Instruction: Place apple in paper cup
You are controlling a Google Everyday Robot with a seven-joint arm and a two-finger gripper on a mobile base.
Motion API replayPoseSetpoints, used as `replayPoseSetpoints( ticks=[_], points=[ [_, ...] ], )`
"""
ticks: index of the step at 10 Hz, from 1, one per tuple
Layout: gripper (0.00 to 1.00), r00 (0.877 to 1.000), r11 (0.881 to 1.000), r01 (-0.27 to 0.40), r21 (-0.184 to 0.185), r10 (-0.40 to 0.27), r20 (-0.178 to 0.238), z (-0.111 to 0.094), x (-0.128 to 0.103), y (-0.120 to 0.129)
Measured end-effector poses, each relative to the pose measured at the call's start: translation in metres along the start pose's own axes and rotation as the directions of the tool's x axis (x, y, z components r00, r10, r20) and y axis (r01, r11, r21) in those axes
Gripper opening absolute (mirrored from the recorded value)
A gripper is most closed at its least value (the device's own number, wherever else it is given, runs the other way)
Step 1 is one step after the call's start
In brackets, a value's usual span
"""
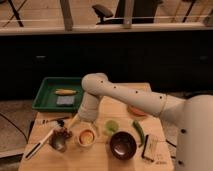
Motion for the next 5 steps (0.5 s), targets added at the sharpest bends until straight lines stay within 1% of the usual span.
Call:
replayPoseSetpoints(
  ticks=[2,5],
  points=[
    [0.80,1.000,1.000,0.002,0.008,-0.003,0.005,0.0005,0.0003,0.0004],
    [0.80,1.000,1.000,0.003,0.008,-0.003,0.005,0.0005,0.0002,0.0003]
  ],
)
